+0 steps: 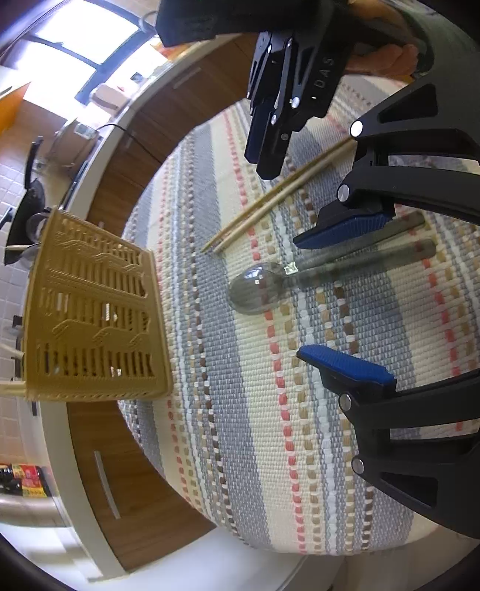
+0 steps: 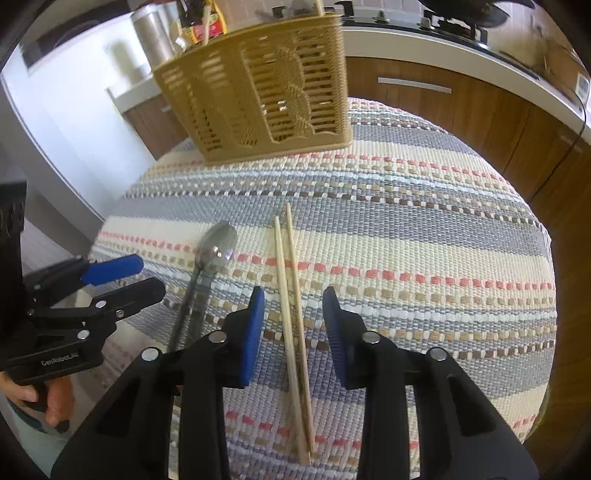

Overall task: Organize utensils
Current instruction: 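Grasp a wooden chopstick with the right tool while the left tool grasps a clear spoon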

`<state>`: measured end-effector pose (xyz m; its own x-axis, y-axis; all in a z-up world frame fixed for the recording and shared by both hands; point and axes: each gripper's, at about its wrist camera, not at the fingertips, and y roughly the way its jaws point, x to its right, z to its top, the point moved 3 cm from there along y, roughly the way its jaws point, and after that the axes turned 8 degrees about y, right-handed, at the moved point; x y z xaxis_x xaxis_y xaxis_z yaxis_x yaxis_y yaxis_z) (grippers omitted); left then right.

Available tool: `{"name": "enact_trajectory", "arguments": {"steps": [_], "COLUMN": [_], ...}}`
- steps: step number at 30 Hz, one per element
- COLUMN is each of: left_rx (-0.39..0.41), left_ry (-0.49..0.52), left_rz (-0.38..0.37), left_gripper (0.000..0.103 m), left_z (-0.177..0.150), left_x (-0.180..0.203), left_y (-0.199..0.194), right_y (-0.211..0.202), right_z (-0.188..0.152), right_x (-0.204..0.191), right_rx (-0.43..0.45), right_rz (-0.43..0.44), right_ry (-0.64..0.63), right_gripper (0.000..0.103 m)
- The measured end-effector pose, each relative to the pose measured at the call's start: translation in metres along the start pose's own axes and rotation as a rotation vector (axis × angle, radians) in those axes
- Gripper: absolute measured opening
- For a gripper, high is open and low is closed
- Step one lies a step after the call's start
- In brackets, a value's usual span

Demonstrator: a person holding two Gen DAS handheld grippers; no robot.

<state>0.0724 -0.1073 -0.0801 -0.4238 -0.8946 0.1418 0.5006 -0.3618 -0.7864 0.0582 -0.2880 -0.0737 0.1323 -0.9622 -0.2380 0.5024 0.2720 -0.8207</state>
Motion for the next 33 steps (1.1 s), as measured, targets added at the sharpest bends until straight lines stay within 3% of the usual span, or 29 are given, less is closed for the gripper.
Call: {"name": "enact_trajectory", "arguments": {"steps": [5, 12, 20, 27, 33], "left_rx": [-0.036, -0.065, -0.069, -0.097, -0.162], "left_ry": [0.059, 0.106, 0.089, 0.111, 0.158], "left_rz": [0.063, 0.111, 0.113, 0.117, 0.107], "left_gripper": [0.045, 0.036, 0.018, 0.017, 0.023], "left_z": [0.001, 0.003, 0.004, -0.001, 0.002], "left_x": [0.014, 0.022, 0.015, 0.005, 0.005], "left_y": [0.018, 0.039, 0.035, 0.028, 0.029], "right_y": [0.013, 0.020, 0.024, 0.020, 0.026], "right_z": [-0.003, -0.002, -0.003, -0.010, -0.002], "right_x": [0.002, 0.011, 0.011, 0.016, 0.005], "right_rx": [-0.004, -0.009, -0.032, -0.071, -0.179], "right_rz": [-0.036, -0.019, -0.023, -0.058, -0.060], "right_ry": [-0.004, 0.020, -0.002, -0.005, -0.075], "right_gripper": [0.017, 0.017, 0.017, 0.017, 0.017]}}
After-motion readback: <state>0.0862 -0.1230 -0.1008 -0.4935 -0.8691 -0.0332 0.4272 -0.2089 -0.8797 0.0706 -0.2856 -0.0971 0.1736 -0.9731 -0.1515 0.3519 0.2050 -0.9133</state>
